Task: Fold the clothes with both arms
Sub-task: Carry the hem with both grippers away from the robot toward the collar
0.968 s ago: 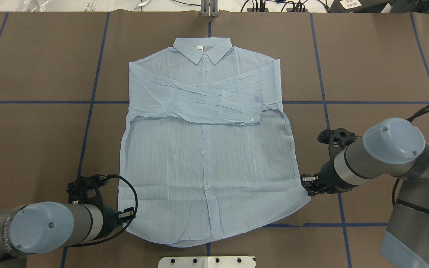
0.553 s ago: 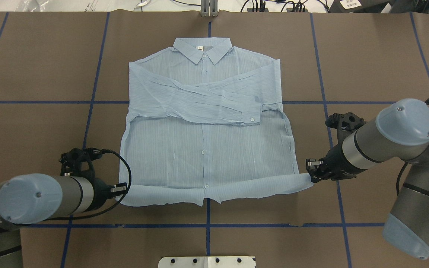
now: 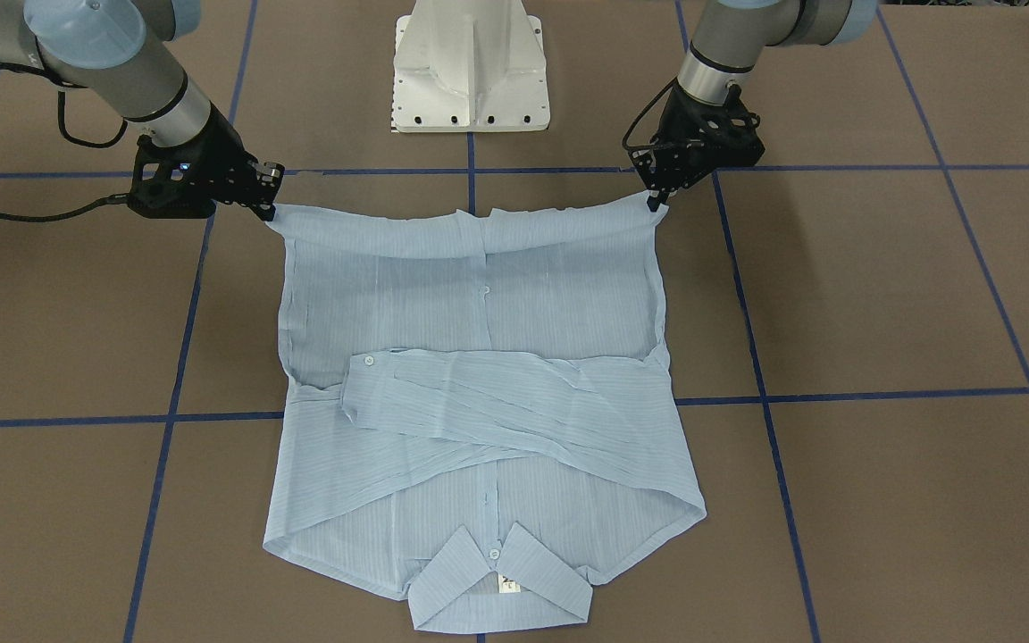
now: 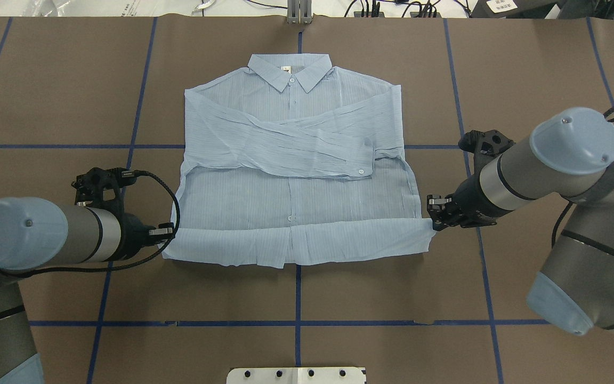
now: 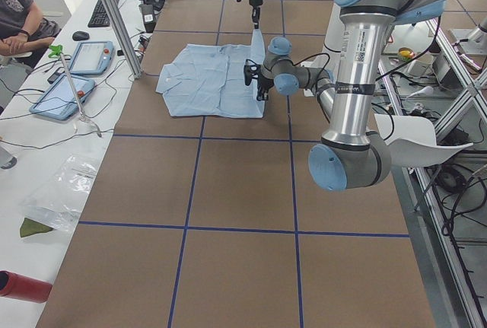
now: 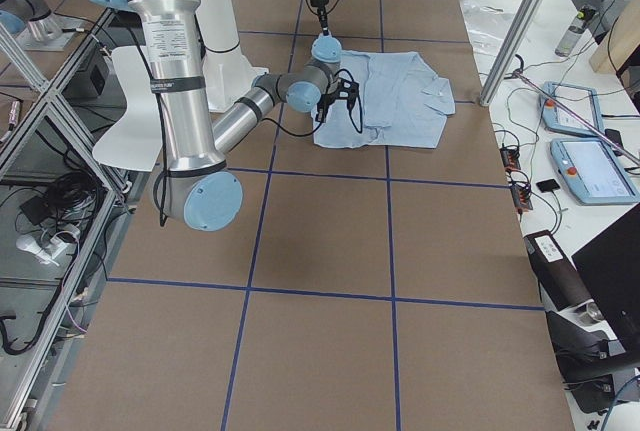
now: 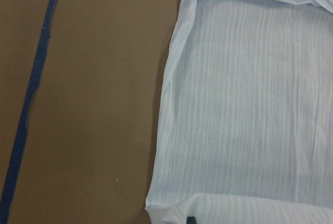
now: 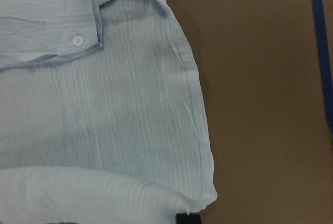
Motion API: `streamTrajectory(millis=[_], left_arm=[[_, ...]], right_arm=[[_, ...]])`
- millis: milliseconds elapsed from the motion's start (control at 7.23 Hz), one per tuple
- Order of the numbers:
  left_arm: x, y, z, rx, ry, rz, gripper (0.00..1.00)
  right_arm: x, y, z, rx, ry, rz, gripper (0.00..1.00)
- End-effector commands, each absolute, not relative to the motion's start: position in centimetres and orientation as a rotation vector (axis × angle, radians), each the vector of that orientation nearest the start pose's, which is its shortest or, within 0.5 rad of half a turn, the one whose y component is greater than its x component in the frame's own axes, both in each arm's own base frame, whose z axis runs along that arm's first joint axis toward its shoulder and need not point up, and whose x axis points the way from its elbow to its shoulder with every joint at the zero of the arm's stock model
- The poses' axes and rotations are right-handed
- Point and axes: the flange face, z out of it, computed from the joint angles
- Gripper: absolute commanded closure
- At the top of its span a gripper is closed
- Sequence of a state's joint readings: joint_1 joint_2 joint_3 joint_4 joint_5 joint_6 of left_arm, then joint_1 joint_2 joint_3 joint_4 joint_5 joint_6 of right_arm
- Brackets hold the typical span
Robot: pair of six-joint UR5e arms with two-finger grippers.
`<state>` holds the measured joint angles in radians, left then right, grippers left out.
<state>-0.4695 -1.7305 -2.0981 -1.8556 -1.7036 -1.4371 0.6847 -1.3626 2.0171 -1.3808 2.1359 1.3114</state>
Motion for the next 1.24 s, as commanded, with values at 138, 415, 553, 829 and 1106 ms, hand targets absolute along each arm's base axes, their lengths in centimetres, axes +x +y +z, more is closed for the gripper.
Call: streamTrajectory(millis=[138, 415, 553, 829, 1106], left_arm=[[37.8, -41.1, 28.6, 0.222, 0.99, -0.27, 1.0], [36.0, -46.7, 29.3, 0.273, 0.967, -0.286, 1.0], [35.9, -49.5, 30.0, 0.299, 0.971, -0.31, 1.0], [36.6, -54.9, 30.9, 0.283, 1.024, -0.314, 1.0], [36.2, -58.1, 31.8, 0.304, 1.007, -0.334, 1.0]], right_arm=[[-32.8, -46.4, 29.5, -0.046, -1.017, 0.247, 1.0], [-32.9, -52.4, 27.7, -0.017, -1.017, 0.308, 1.0], [-32.6, -54.8, 27.7, -0.014, -1.006, 0.337, 1.0], [-32.1, -59.9, 26.4, -0.033, -1.008, 0.377, 1.0], [-34.2, -64.9, 24.6, -0.038, -0.996, 0.397, 1.0]])
